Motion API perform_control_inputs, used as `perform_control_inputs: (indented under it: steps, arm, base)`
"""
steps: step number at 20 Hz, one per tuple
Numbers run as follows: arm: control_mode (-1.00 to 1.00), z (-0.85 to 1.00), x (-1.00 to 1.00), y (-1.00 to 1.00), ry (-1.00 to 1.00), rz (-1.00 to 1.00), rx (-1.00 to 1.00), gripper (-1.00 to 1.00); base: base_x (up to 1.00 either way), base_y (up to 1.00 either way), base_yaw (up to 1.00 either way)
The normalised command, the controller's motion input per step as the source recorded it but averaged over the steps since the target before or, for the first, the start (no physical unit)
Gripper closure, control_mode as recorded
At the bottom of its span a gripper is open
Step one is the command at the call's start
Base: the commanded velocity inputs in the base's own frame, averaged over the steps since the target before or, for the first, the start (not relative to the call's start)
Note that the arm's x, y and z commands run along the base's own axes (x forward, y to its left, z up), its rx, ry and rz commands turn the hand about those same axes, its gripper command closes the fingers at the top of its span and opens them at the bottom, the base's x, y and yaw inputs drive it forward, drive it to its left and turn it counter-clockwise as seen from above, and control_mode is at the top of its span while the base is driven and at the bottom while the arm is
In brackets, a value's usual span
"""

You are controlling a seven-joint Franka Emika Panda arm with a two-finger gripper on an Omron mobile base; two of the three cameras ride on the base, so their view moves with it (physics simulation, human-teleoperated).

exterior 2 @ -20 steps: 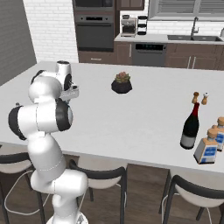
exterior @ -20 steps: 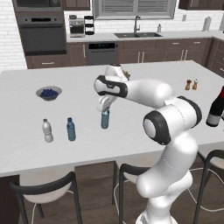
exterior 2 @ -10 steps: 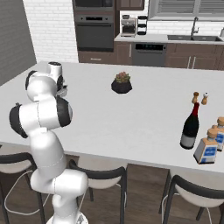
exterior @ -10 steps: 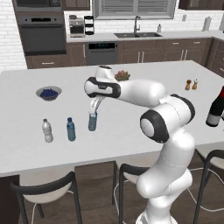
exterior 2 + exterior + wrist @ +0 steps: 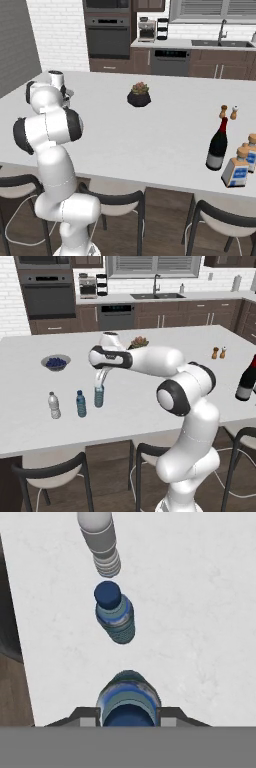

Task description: Move the plastic bottles in the middle to the plastics group, and the glass bottles in the middle to the glass group.

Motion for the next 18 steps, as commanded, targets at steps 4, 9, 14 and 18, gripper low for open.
perform_control_inputs:
  steps: [4,9,14,18]
  arm:
    - [-1.0,-0.07,0.0,0.0,0.0,0.0,-0.05,1.0]
    - [-1.0,-0.21,0.0,0.02,-0.04,0.0,0.0,1.0]
    - [-1.0,-0.47,0.0,0.0,-0.06,0.0,0.0,1.0]
    - [-1.0,-0.44,0.0,0.0,-0.07,0.0,0.0,1.0]
  base:
    - [0.0,0.0,0.0]
    - [0.0,0.0,0.0]
    - [0.0,0.0,0.0]
    - [0.0,0.0,0.0]
